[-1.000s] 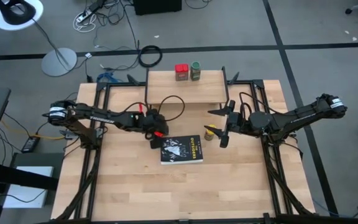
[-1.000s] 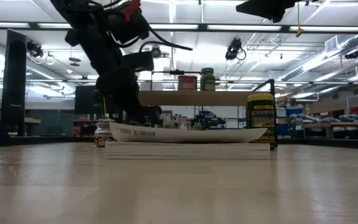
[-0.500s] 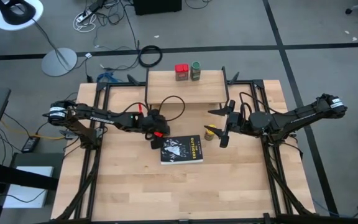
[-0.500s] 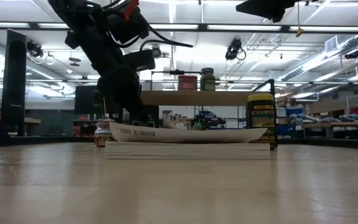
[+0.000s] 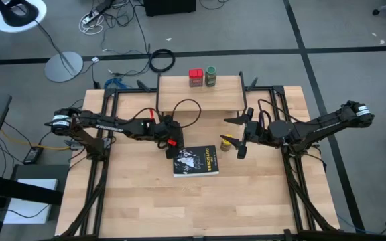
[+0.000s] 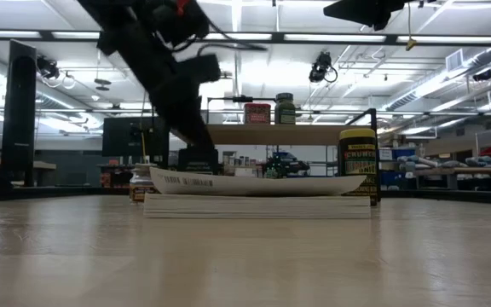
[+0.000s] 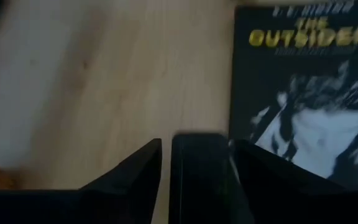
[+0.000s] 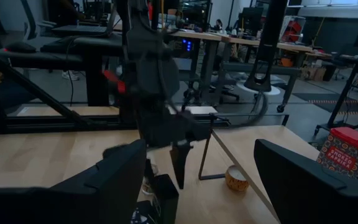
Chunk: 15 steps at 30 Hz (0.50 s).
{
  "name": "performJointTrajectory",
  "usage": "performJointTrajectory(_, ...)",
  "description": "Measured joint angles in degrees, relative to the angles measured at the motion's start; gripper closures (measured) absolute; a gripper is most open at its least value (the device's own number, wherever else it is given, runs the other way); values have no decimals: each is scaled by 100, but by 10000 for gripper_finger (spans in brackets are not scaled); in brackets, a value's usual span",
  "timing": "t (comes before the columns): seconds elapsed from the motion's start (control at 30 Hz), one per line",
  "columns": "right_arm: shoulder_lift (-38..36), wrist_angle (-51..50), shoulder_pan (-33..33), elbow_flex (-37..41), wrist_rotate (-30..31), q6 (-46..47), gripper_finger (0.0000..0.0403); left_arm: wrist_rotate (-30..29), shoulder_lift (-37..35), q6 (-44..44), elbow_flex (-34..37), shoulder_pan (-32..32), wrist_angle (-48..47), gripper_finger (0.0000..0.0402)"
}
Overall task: Shelf spices
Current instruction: Remove the red seasoning can from the shelf
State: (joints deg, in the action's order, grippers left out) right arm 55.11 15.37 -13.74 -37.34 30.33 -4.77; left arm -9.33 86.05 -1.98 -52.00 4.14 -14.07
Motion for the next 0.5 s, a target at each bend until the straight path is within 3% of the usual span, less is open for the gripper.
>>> performJointTrajectory(0.23, 0, -60, -2, 4, 0, -94, 106, -236, -784, 473, -685, -129, -235, 193)
performJointTrajectory(0.4, 0, -145, -2, 4, -1, -141, 106, -1322, -1198, 1101, -868, -31, 208, 193)
performJointTrajectory(0.5, -2, -140, -3, 4, -3, -140, 106, -1481, -1184, 1418, -868, 248, 799, 193)
